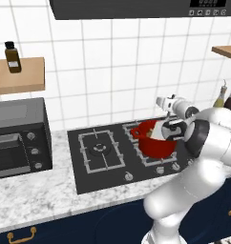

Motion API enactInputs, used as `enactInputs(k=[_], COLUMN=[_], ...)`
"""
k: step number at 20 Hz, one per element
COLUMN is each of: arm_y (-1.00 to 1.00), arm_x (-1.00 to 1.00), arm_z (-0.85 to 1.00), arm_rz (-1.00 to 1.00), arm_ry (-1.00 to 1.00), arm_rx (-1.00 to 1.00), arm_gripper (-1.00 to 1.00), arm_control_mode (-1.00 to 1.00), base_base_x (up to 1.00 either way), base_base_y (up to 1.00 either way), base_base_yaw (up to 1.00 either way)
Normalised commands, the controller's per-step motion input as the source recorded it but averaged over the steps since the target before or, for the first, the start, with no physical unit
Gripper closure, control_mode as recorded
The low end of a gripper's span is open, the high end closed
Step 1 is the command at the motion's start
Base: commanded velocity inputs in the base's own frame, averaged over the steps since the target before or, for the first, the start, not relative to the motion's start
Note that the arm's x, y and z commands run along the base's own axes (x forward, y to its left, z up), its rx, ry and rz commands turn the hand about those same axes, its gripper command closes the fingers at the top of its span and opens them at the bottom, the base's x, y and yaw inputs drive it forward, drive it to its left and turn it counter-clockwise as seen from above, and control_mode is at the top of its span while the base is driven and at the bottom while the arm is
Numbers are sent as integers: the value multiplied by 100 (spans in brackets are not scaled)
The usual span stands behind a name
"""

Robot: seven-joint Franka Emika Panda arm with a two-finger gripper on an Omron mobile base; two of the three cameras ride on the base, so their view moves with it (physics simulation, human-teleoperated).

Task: Put the potato and onion in the pot. Retrieve the spatula and lightly stir the vegetables in the pot.

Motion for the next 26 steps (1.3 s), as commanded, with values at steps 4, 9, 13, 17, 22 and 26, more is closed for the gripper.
enactInputs(k=[4, 9, 13, 17, 22, 26], arm_y=[7, 32, 38, 28, 11, 0], arm_x=[-17, -26, 0, 0, 2, 13], arm_z=[75, 68, 59, 2, -20, -33], arm_rz=[-6, 1, 0, 0, -1, 0], arm_ry=[4, 9, -1, -6, -29, -18], arm_rx=[-13, -17, -15, -4, 1, 0], arm_gripper=[100, 100, 100, 100, 100, 100], arm_control_mode=[-100, -100, -100, -100, -100, -100], base_base_x=[0, 0, 0, 0, 0, 0], base_base_y=[0, 0, 0, 0, 0, 0], base_base_yaw=[0, 0, 0, 0, 0, 0])
